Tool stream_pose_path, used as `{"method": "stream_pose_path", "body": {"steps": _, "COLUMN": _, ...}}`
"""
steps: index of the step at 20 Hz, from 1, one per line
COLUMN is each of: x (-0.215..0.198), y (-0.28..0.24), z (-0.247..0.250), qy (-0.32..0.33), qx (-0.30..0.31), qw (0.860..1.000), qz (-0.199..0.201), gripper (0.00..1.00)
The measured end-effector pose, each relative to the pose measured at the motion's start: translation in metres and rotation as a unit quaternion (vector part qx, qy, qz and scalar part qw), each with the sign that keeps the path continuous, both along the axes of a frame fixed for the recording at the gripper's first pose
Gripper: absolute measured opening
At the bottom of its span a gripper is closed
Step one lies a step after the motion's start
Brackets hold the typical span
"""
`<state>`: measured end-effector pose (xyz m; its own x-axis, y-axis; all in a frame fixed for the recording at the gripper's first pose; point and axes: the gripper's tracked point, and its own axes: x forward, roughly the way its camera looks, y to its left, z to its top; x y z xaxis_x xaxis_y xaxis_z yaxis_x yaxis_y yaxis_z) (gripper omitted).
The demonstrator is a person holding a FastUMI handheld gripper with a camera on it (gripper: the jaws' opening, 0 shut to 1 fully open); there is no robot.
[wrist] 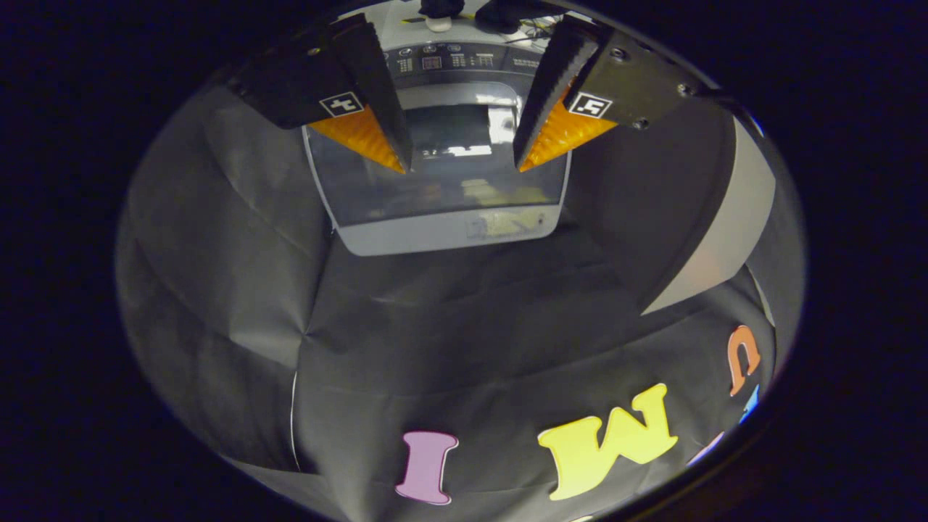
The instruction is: Put the clothes into the washing machine and then close the washing machine lid.
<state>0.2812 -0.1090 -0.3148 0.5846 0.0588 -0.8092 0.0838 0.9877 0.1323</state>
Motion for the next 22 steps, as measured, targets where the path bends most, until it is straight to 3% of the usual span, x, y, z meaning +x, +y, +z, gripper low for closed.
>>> {"method": "stream_pose_path", "body": {"steps": 5, "x": -0.034, "y": -0.016, "z": -0.007, "qy": -0.012, "qx": 0.005, "qw": 1.000, "qz": 0.024, "gripper": 0.88}}
{"method": "stream_pose_path", "body": {"steps": 6, "x": -0.041, "y": -0.016, "z": -0.004, "qy": -0.020, "qx": 0.005, "qw": 0.999, "qz": 0.031, "gripper": 0.95}}
{"method": "stream_pose_path", "body": {"steps": 7, "x": -0.046, "y": -0.017, "z": 0.003, "qy": -0.030, "qx": 0.000, "qw": 0.999, "qz": 0.036, "gripper": 1.00}}
{"method": "stream_pose_path", "body": {"steps": 12, "x": -0.065, "y": -0.007, "z": 0.078, "qy": -0.140, "qx": -0.013, "qw": 0.988, "qz": 0.059, "gripper": 0.98}}
{"method": "stream_pose_path", "body": {"steps": 16, "x": -0.100, "y": -0.001, "z": 0.138, "qy": -0.221, "qx": -0.016, "qw": 0.974, "qz": 0.048, "gripper": 0.98}}
{"method": "stream_pose_path", "body": {"steps": 22, "x": -0.172, "y": 0.017, "z": 0.196, "qy": -0.287, "qx": -0.028, "qw": 0.957, "qz": 0.006, "gripper": 0.98}}
